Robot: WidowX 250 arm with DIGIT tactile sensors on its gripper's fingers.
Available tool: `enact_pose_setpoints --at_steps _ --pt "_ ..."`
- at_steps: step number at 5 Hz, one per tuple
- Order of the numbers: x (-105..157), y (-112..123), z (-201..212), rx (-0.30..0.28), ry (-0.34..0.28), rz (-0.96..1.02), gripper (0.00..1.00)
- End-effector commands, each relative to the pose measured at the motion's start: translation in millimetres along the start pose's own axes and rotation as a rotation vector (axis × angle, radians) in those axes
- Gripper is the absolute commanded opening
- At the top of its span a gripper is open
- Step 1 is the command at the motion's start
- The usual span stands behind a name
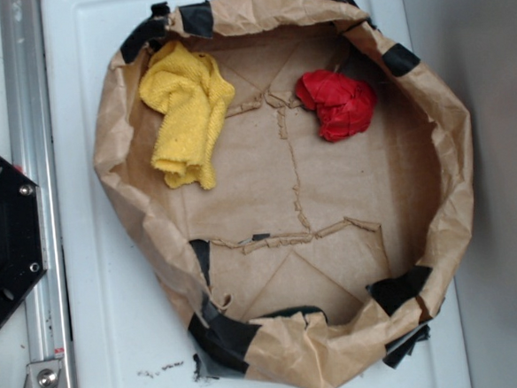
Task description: Grab the yellow cloth.
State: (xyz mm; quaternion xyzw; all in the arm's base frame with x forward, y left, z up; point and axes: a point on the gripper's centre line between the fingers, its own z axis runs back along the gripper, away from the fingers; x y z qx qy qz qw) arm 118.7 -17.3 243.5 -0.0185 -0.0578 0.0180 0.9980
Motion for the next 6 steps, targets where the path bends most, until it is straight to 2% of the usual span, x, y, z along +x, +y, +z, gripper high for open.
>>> enact_pose_setpoints --at_steps 1,2,3,4,5,6 --pt "0 0 0 0.0 0.0 0.0 1.0" --pt "45 -5 -43 0.074 -0.098 0.003 1.0" --pt "94 7 -58 0.112 -0.092 0.01 1.0" --pt "119 15 -106 0.163 -0.011 -0.017 1.0" --pt "134 20 -143 0.178 0.055 -0.036 1.0" --pt "130 48 -180 0.23 0.141 -0.016 1.0"
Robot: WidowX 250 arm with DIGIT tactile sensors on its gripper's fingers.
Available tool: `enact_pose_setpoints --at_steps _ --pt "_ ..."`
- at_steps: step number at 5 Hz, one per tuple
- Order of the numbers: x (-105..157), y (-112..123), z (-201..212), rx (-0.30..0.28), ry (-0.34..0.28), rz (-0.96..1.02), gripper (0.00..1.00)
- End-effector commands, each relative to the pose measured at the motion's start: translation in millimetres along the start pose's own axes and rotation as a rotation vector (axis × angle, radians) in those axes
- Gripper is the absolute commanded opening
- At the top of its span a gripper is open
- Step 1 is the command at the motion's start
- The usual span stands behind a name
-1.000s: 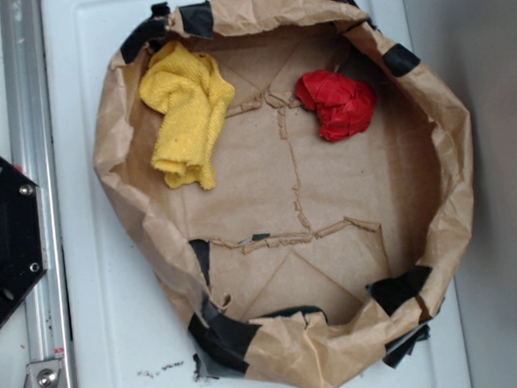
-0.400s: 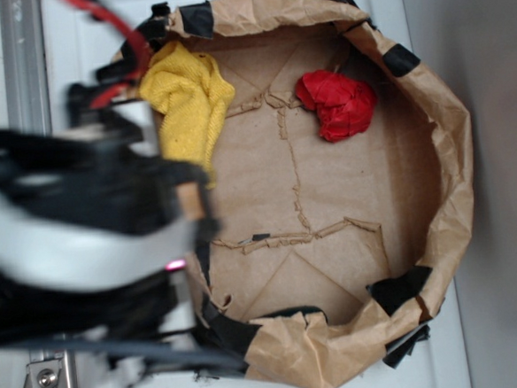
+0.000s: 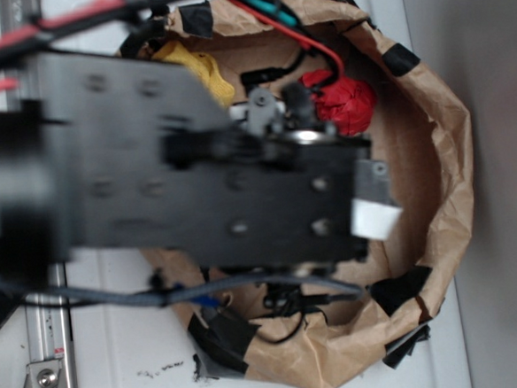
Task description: Grab the yellow cloth.
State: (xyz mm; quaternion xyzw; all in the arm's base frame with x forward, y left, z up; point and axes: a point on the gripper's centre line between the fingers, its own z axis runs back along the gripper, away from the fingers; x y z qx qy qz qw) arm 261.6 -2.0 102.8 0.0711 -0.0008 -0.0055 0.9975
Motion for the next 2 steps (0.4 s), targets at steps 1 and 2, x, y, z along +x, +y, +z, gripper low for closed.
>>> enact_pose_setpoints --at_steps 1,2 --pt "-4.4 44.3 -70.6 0.119 0.072 -0.052 1.0" --pt "-11.8 52.5 -80.3 0.154 0.092 -0.108 1.0"
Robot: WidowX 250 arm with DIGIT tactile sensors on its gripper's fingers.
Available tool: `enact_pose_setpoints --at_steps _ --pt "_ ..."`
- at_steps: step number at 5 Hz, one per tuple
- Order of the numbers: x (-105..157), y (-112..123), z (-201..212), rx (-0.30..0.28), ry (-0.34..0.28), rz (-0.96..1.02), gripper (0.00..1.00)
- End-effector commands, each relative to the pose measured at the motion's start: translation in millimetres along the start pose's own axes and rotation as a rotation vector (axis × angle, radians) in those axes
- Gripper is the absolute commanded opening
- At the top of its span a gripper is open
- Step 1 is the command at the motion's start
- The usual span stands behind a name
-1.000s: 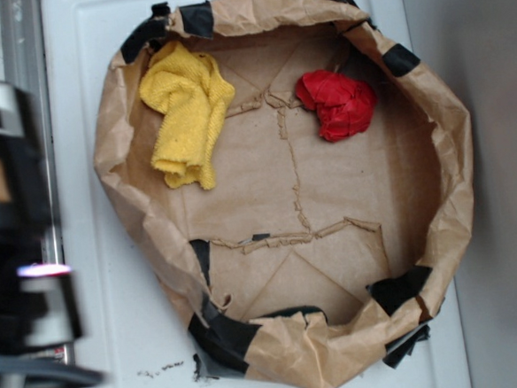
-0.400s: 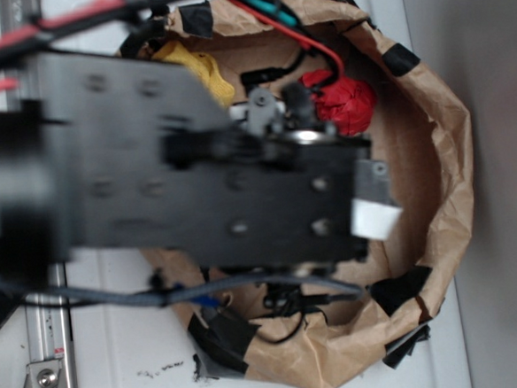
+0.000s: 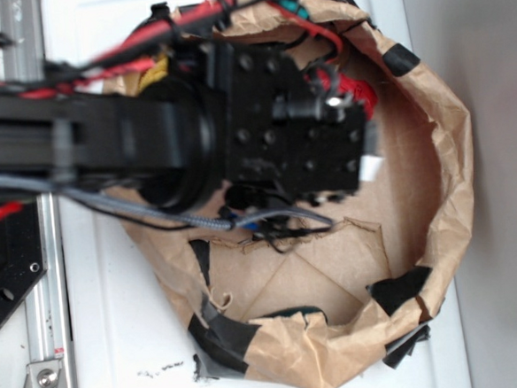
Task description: Grab the yellow cloth.
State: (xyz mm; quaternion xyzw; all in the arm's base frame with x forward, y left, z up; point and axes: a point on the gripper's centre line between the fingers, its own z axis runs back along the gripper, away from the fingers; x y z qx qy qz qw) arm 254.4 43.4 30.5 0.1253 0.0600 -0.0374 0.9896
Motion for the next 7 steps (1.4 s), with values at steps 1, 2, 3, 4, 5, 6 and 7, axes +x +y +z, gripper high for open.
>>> enact_pose_setpoints --at_steps 1,2,3,4,5,6,7 --pt "-17 30 -1 -0.007 0.008 -0.043 1.0" --pt "-32 32 2 -0.005 0.033 -0.022 1.0" --pt "-48 38 5 0.006 0.043 0.01 1.0" --pt "-49 36 -8 -0.007 0.088 0.03 0.53" --pt "-46 36 -24 0.001 0.119 0.051 0.0" --pt "-46 35 -24 0.005 0.111 0.059 0.0" --pt "-46 28 15 0.001 -0.015 0.051 0.0"
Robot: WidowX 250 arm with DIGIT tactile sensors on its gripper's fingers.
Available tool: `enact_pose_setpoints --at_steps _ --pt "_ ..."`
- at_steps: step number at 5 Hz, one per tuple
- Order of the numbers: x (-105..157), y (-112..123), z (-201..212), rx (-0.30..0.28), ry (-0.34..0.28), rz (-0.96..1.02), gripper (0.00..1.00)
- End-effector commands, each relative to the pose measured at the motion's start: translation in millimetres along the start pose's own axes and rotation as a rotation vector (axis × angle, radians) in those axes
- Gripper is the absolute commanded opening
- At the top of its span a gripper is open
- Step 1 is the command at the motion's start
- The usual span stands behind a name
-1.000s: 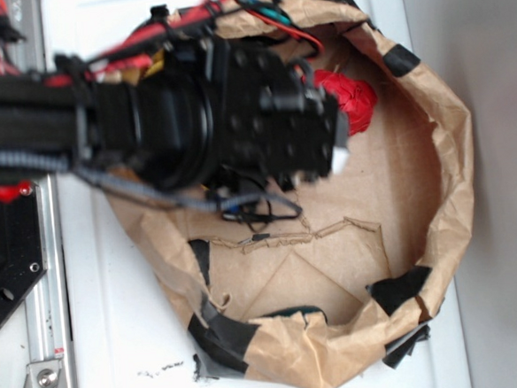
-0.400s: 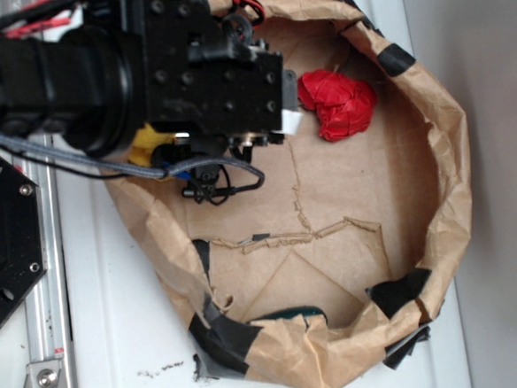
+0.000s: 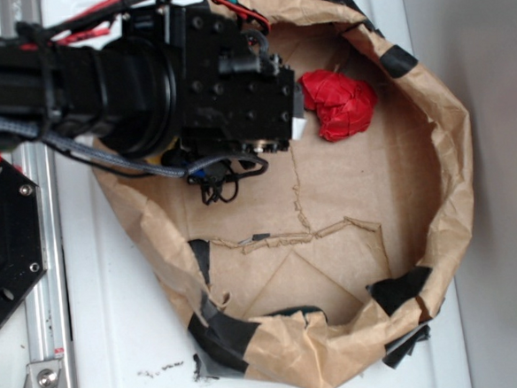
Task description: Grab the yellow cloth.
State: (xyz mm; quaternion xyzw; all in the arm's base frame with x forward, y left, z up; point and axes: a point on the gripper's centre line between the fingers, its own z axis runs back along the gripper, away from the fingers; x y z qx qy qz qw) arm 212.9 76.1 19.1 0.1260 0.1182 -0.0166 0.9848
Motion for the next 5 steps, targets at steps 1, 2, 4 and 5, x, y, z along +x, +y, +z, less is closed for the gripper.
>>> enact_pose_setpoints --at_steps 1,2,4,5 --pt "-13 -9 93 0.01 -0.28 0.07 0.0" --pt "-12 -12 140 -0.123 -0.388 0.086 0.0" --pt "-3 -14 156 -0.261 -0.473 0.026 0.0" --pt "6 -9 147 -0.258 -0.551 0.077 0.0"
